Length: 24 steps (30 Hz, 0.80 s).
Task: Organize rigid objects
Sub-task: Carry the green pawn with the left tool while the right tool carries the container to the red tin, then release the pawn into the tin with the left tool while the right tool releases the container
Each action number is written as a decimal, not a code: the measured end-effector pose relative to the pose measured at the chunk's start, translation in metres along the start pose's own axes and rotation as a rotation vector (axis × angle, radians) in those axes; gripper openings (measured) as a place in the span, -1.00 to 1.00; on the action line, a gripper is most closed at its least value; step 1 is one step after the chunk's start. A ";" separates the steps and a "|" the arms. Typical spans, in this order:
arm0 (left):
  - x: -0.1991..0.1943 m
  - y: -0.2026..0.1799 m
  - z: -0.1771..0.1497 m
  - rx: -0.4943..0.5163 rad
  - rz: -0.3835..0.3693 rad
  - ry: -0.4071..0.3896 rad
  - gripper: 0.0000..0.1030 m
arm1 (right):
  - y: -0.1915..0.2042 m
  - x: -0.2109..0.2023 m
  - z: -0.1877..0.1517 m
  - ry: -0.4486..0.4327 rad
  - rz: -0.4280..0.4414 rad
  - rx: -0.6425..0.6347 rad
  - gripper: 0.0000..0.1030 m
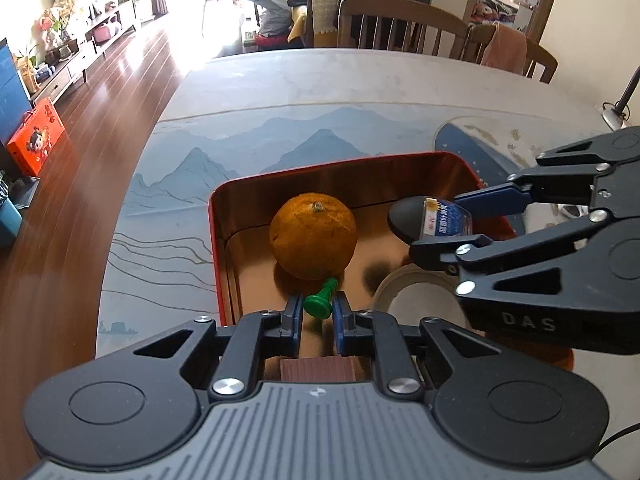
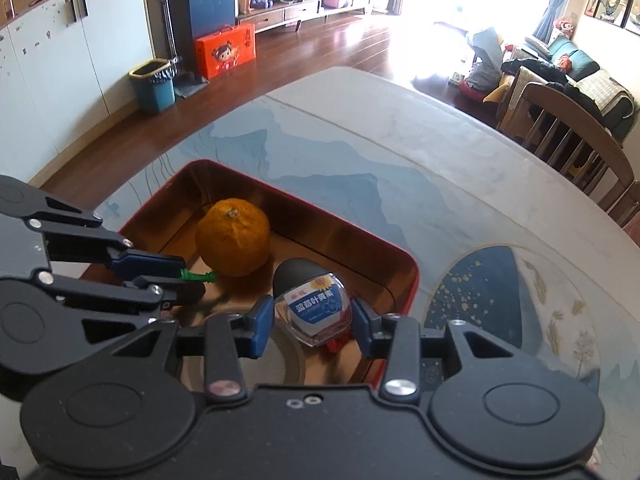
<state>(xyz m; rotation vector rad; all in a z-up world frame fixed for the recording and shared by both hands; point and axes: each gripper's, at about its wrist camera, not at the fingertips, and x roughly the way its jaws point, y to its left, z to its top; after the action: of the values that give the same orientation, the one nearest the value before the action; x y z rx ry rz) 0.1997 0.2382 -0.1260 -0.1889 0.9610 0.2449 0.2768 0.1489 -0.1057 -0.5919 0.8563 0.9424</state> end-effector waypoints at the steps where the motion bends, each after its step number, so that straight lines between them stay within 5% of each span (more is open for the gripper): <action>1: 0.001 0.000 0.000 0.005 0.001 0.003 -0.70 | 0.000 0.002 0.000 0.006 0.004 0.002 -0.21; 24: 0.006 -0.012 0.000 0.052 0.026 0.040 -0.70 | -0.002 -0.020 -0.006 -0.042 0.030 -0.015 -0.07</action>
<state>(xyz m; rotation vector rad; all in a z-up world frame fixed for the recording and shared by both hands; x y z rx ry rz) 0.2061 0.2278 -0.1307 -0.1343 1.0086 0.2401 0.2703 0.1347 -0.0916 -0.5716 0.8237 0.9858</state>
